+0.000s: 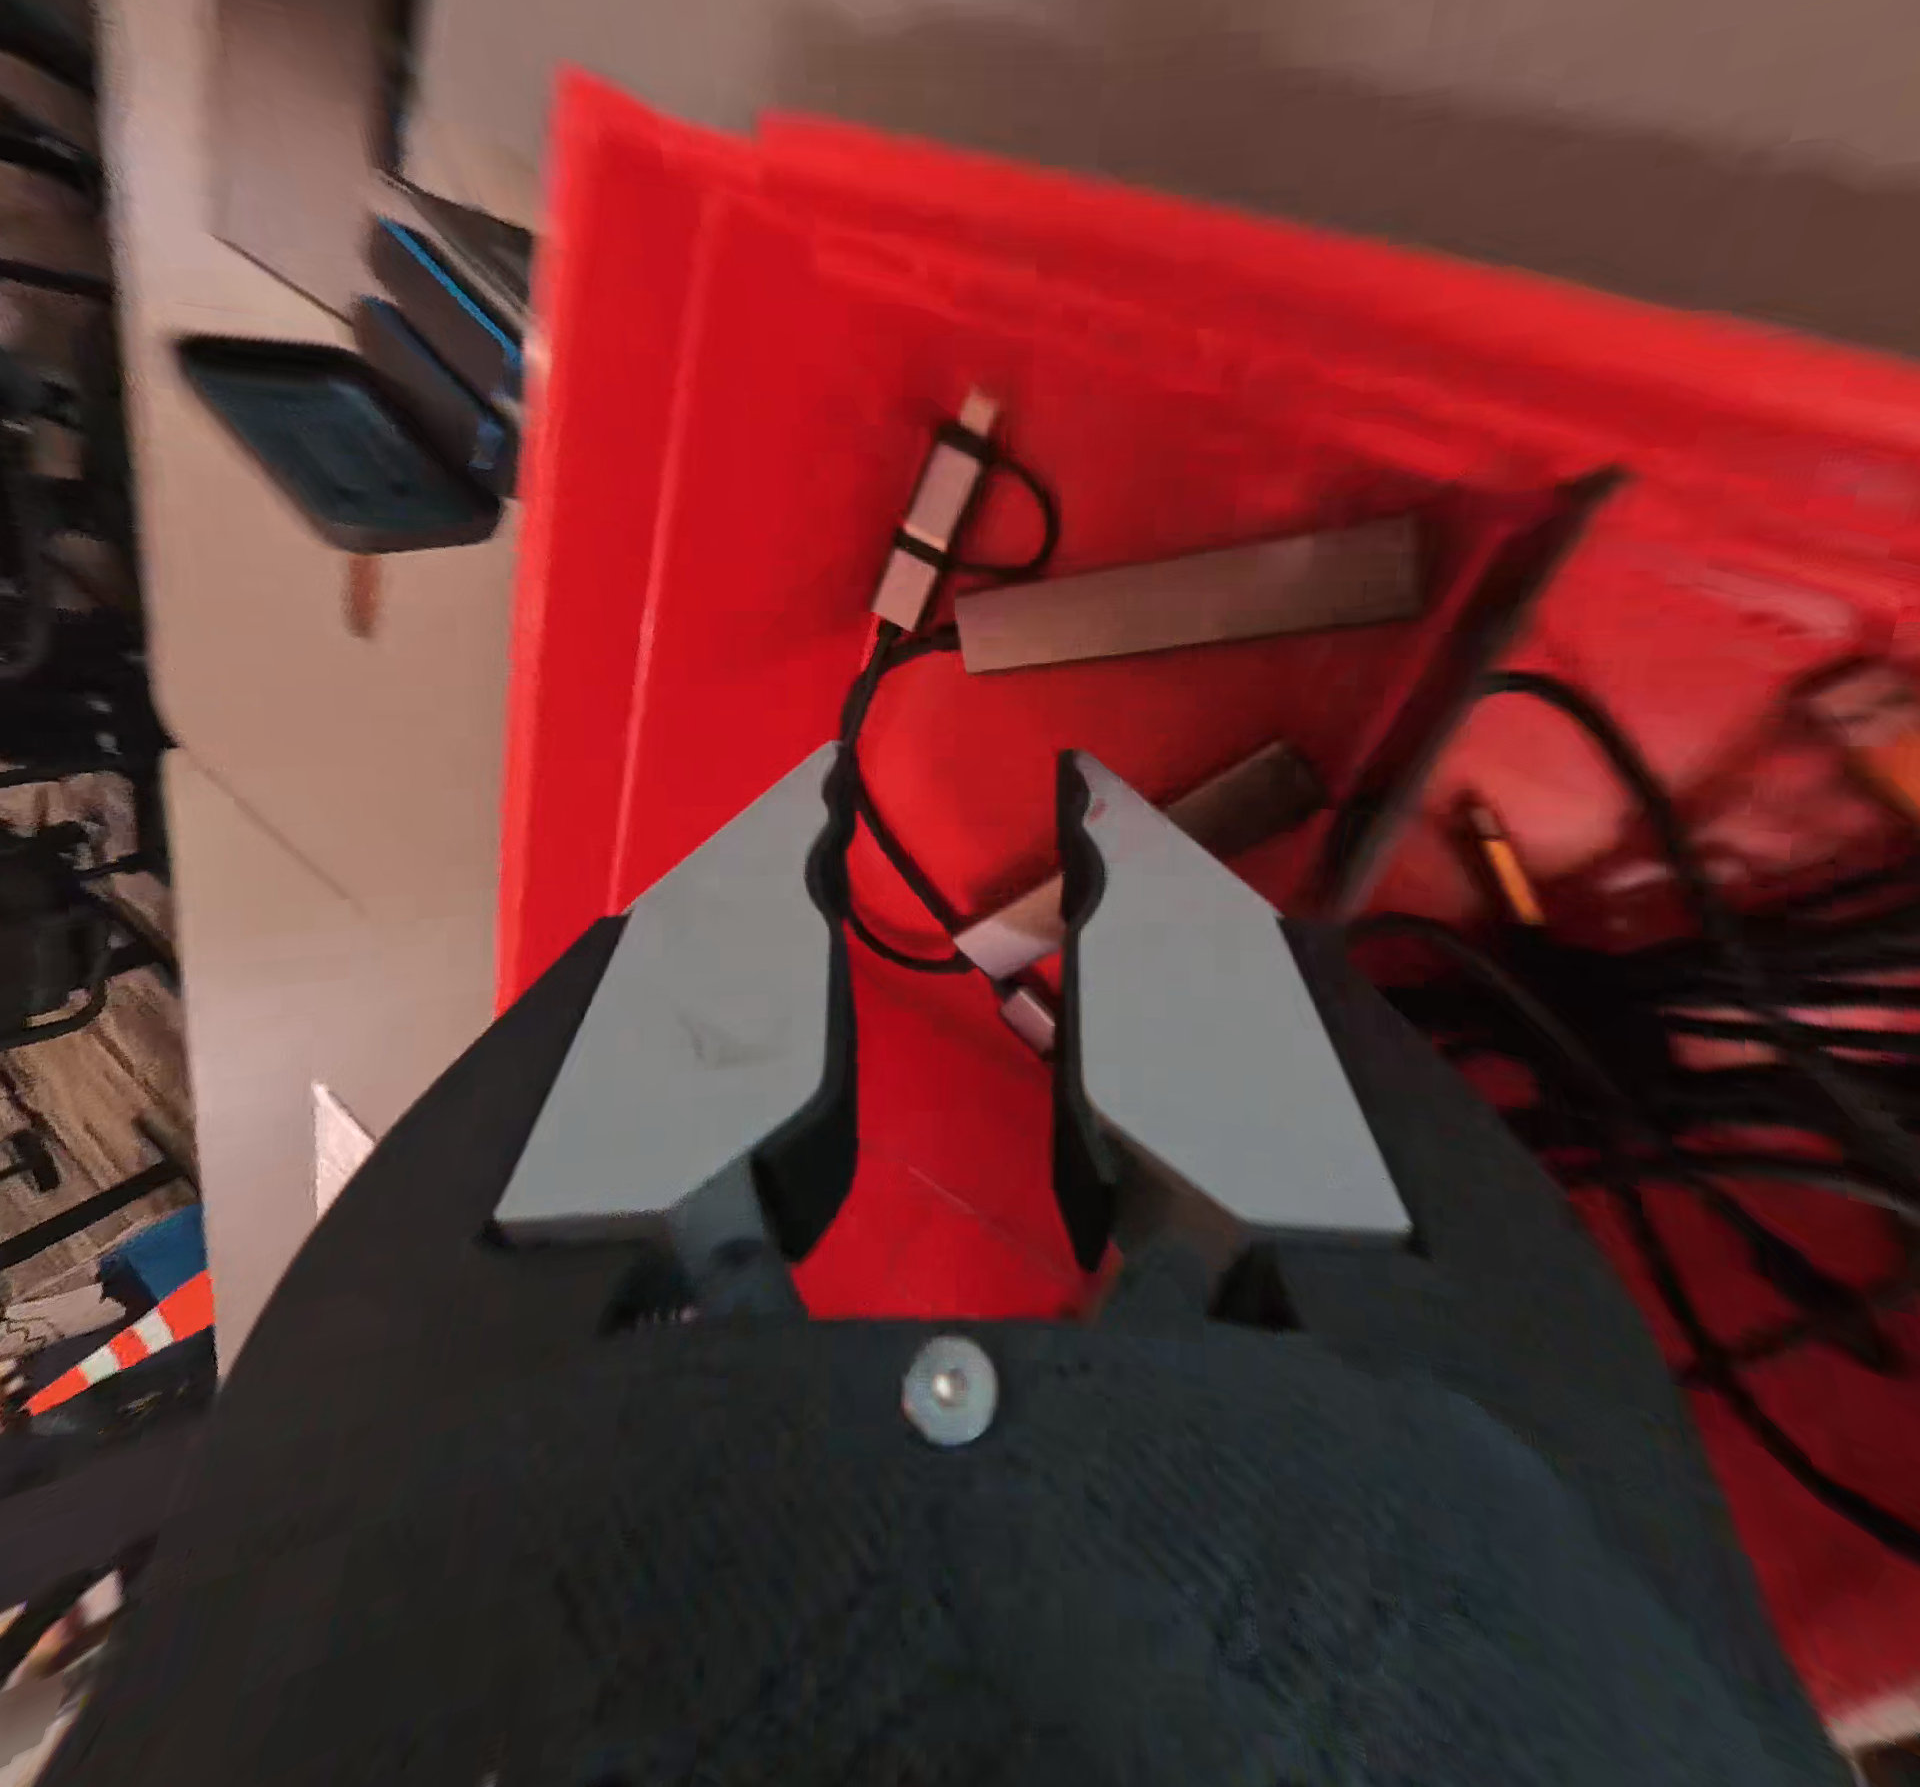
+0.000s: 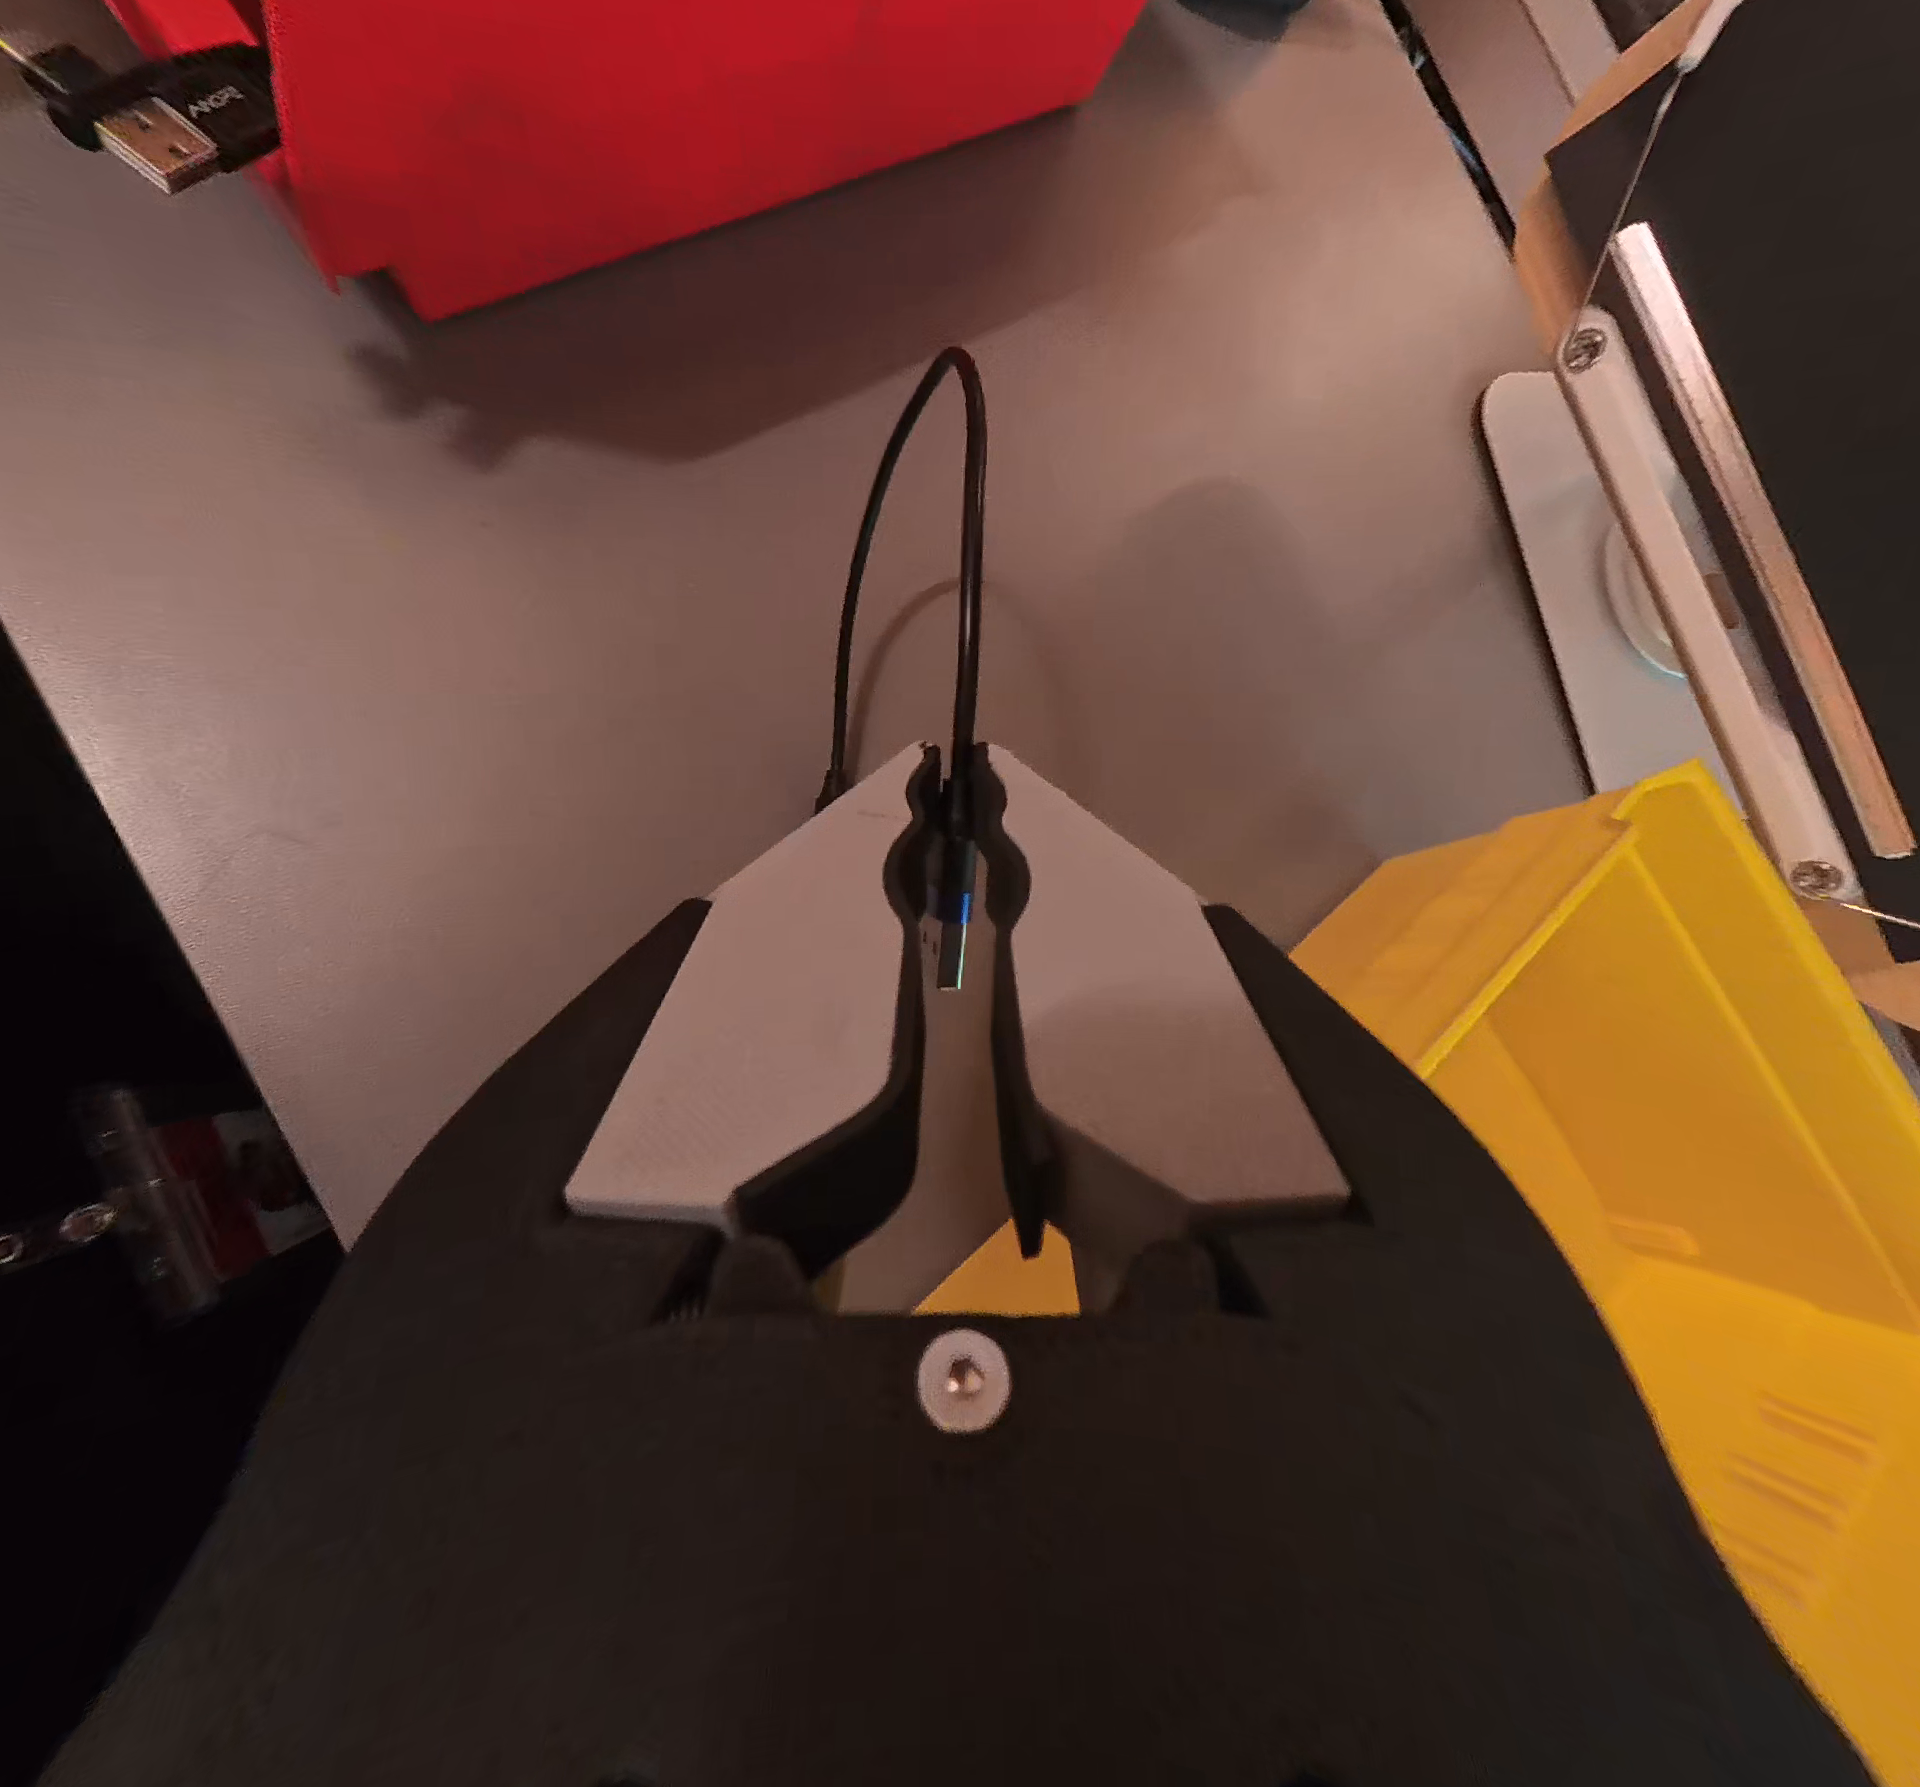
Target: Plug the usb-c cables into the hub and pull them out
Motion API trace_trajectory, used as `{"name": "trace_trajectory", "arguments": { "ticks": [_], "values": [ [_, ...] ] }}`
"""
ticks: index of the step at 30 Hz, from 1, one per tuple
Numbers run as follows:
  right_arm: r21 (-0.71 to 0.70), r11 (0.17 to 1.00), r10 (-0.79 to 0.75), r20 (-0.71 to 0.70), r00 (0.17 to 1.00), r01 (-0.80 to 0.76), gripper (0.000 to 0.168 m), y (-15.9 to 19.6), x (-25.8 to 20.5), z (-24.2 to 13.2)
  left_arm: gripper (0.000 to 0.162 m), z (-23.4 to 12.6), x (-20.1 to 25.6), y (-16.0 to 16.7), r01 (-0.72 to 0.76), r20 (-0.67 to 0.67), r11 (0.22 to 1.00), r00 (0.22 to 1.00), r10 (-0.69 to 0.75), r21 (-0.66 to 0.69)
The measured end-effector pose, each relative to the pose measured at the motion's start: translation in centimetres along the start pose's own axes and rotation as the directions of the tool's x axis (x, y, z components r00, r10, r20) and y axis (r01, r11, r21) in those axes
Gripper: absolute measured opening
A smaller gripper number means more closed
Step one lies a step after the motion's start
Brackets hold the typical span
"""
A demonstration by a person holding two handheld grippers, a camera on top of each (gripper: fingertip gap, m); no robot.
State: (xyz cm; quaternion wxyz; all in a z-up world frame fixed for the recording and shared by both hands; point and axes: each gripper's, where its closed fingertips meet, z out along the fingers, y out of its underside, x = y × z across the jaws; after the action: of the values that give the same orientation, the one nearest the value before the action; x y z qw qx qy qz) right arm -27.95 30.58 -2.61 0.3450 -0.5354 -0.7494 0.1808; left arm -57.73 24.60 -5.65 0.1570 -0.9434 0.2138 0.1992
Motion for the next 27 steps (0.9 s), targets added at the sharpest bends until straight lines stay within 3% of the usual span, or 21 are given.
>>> {"name": "trace_trajectory", "arguments": {
  "ticks": [4, 7, 11, 17, 23, 27],
  "values": [
    [-0.019, 1.000, 0.022, 0.065, 0.998, -0.020, 0.002, 0.4, 0.1, 0.4, 0.043, 4.6, 0.3, 0.7, -0.051, -0.124, 0.997, 0.991, 0.043, -0.064],
    [-0.036, 0.998, 0.047, 0.112, 0.993, -0.043, 0.002, 0.7, 0.4, 0.9, 0.049, 5.3, 1.7, 0.2, -0.035, -0.234, 0.999, 0.972, 0.029, -0.018],
    [-0.050, 0.997, 0.067, 0.157, 0.985, -0.059, 0.003, 1.2, 0.7, 1.6, 0.050, 5.7, 1.8, -0.4, -0.146, -0.243, 0.988, 0.958, 0.156, 0.056],
    [-0.026, 0.996, 0.089, 0.290, 0.953, -0.085, 0.003, 0.7, -0.2, 1.2, 0.034, 5.1, 2.7, -1.1, -0.440, -0.209, 0.877, 0.855, 0.474, 0.192],
    [-0.063, 0.993, 0.115, 0.466, 0.877, -0.096, 0.006, 0.4, -2.0, 1.0, 0.014, 4.8, 3.4, -1.2, -0.592, -0.313, 0.788, 0.726, 0.612, 0.169],
    [-0.070, 0.991, 0.137, 0.481, 0.866, -0.118, 0.007, 0.2, -1.7, 1.2, 0.009, 4.7, 3.7, -1.1, -0.638, -0.350, 0.751, 0.673, 0.651, 0.171]
  ]
}}
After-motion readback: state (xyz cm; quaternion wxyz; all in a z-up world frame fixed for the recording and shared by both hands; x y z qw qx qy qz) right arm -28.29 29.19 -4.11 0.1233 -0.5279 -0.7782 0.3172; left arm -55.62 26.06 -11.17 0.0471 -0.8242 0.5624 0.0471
